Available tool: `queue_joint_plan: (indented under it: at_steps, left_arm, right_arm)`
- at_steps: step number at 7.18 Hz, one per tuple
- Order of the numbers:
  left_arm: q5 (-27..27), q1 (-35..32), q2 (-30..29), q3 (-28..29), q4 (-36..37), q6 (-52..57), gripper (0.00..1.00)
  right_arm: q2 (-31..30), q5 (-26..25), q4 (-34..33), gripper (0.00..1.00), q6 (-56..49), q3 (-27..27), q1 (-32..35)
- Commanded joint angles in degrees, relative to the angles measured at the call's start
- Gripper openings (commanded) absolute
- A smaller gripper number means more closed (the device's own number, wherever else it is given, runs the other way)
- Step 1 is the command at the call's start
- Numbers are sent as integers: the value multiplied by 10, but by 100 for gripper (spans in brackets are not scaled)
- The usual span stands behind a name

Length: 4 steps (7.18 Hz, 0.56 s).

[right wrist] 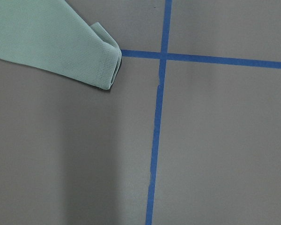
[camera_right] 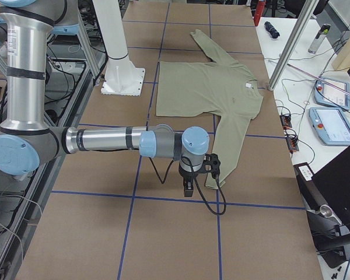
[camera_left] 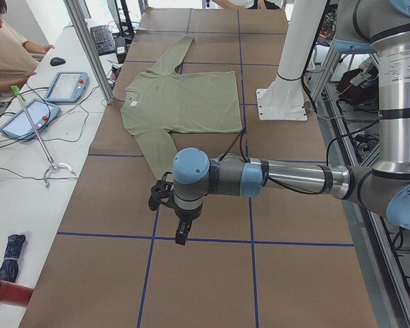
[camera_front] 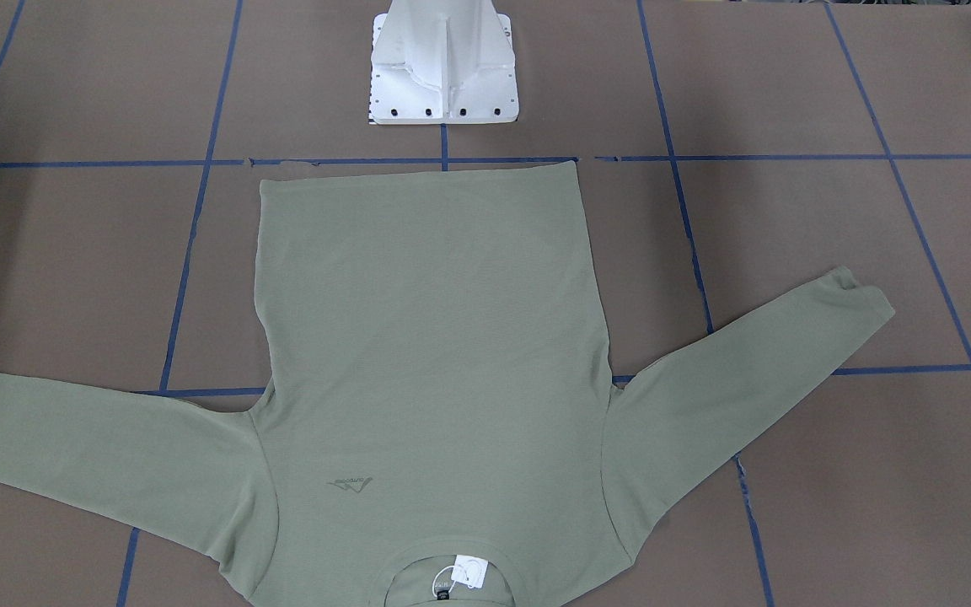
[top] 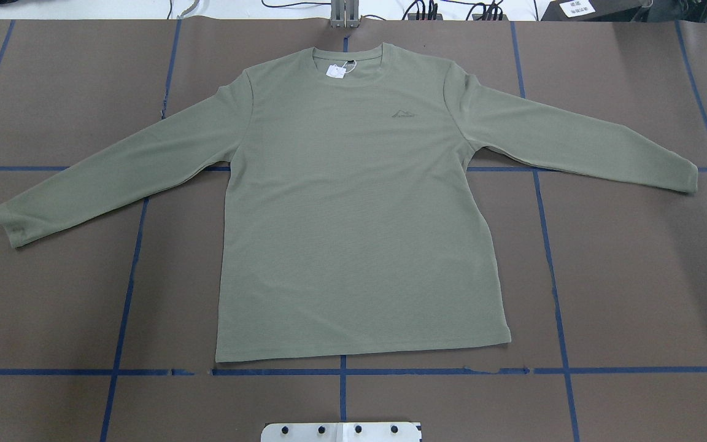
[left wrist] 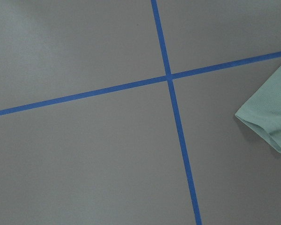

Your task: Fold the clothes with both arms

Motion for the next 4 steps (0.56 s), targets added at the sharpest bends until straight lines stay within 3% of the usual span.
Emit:
queue_joint_plan:
  at_steps: [1,4]
  left_arm:
    - [-1,0,1,-1,-24,23,100]
    - [-4,0,-1,-5,-38,24,100]
  right_arm:
    - [1,0,1,100,0,0,-1]
    - [22,0,1,100,1,5,-1]
